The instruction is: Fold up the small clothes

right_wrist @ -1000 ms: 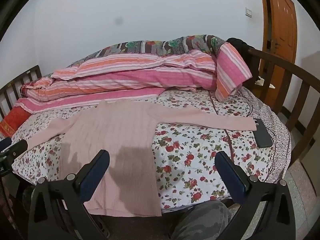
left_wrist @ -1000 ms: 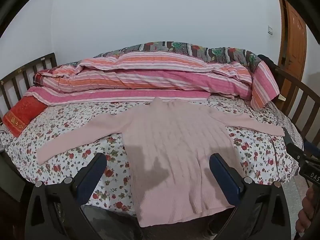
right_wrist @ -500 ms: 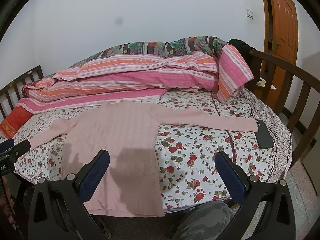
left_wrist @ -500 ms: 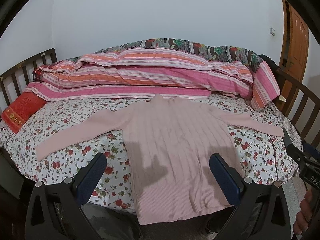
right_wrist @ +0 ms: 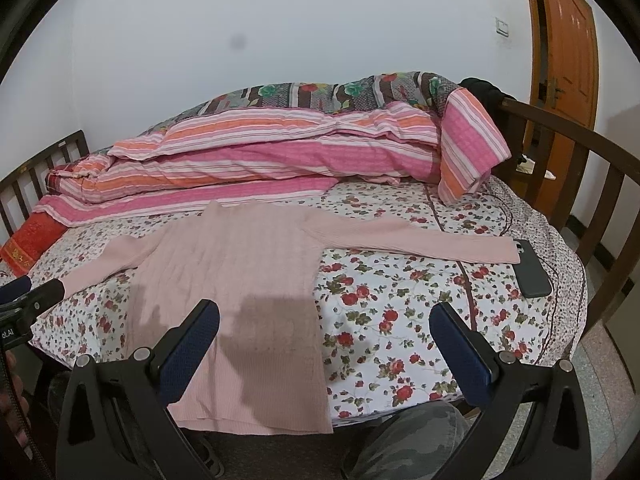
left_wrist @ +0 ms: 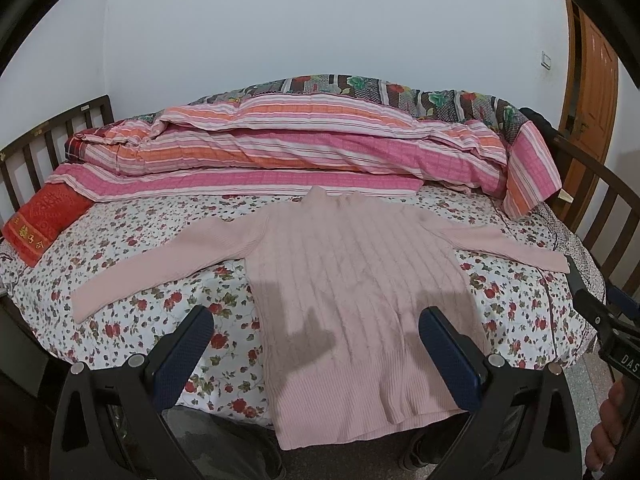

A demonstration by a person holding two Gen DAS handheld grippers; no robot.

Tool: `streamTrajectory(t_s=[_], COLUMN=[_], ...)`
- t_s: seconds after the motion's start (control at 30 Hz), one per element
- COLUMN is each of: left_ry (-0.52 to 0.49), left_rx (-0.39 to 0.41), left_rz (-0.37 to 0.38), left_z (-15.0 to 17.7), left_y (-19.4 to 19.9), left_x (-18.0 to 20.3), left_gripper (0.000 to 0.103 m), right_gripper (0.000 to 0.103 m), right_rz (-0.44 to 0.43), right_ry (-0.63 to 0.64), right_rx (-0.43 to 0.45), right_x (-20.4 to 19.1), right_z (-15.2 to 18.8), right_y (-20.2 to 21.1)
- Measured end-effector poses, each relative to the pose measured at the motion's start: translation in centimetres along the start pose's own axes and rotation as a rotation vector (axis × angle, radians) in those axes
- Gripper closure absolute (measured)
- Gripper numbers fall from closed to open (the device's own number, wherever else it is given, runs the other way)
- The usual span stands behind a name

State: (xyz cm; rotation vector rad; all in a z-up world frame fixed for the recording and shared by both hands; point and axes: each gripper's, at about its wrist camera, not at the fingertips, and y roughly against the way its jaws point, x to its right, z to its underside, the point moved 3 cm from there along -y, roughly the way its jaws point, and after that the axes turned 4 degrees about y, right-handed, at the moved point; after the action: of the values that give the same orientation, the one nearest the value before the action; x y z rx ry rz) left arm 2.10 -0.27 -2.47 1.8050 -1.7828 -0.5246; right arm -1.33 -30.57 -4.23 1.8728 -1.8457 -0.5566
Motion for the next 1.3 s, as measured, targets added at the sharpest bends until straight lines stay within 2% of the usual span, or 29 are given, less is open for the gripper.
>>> streamTrajectory(t_s=[1.3], left_ry=[0.002], left_rx=[-0.003], left_rz=[-0.001], left_z=[-0.31], left_y=[0.01], left_x=[0.06], left_gripper=[0.000], right_gripper=[0.000], right_rz=[-0.025], right_ry=[0.011], right_rx=[0.007], right_x=[-0.94], right_z=[-0.14], right_y=[0.21])
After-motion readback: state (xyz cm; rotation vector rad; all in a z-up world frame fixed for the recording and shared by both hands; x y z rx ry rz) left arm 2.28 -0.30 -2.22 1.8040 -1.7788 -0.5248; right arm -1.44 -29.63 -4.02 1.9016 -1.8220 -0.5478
